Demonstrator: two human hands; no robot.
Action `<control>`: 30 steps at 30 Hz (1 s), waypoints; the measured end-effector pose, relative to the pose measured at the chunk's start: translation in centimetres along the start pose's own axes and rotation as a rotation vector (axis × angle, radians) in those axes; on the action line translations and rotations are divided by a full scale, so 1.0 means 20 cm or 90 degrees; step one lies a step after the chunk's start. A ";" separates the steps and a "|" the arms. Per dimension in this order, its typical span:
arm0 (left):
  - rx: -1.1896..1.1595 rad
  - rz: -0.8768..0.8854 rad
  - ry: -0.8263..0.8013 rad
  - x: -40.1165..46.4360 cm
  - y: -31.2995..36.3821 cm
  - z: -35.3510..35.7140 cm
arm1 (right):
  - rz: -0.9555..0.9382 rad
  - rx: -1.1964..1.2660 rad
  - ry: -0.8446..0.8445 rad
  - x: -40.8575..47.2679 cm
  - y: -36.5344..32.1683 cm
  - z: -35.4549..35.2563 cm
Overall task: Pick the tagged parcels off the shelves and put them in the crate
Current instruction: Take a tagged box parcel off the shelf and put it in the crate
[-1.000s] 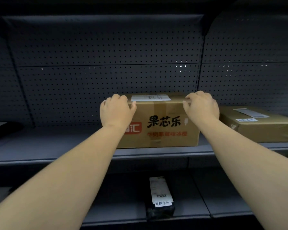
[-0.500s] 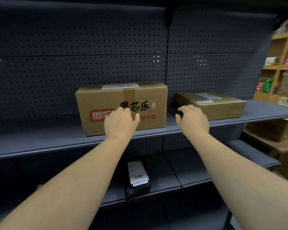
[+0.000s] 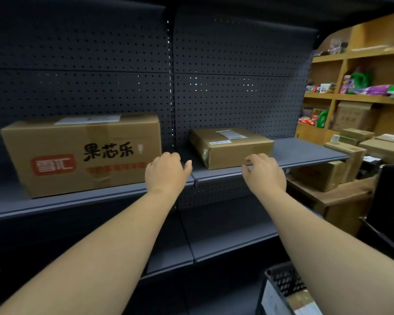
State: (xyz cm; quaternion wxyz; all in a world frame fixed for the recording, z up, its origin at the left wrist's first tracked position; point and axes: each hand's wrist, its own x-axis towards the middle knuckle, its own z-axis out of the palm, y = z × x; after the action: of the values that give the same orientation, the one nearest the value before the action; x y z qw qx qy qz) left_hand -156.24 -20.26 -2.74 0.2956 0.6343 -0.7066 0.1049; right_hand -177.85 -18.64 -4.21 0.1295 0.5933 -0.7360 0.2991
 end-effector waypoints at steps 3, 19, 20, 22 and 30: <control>-0.016 -0.028 0.000 0.03 0.17 0.07 | -0.006 0.002 -0.004 0.08 0.18 -0.03; 0.023 -0.141 0.031 0.07 0.57 0.29 | -0.031 0.033 -0.042 0.37 0.76 -0.02; 0.025 -0.146 0.034 0.09 0.57 0.31 | -0.031 0.036 -0.046 0.39 0.76 0.00; 0.030 -0.153 0.035 0.12 0.56 0.33 | -0.032 0.044 -0.051 0.43 0.77 0.03; -0.065 -0.229 0.008 0.41 0.49 0.47 | 0.034 0.120 -0.100 0.73 0.72 0.14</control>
State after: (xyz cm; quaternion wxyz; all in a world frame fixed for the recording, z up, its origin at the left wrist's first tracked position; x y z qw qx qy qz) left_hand -168.43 -30.40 -3.57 0.3462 0.7339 -0.5842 0.0184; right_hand -194.90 -30.21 -2.54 0.0071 0.6049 -0.7278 0.3231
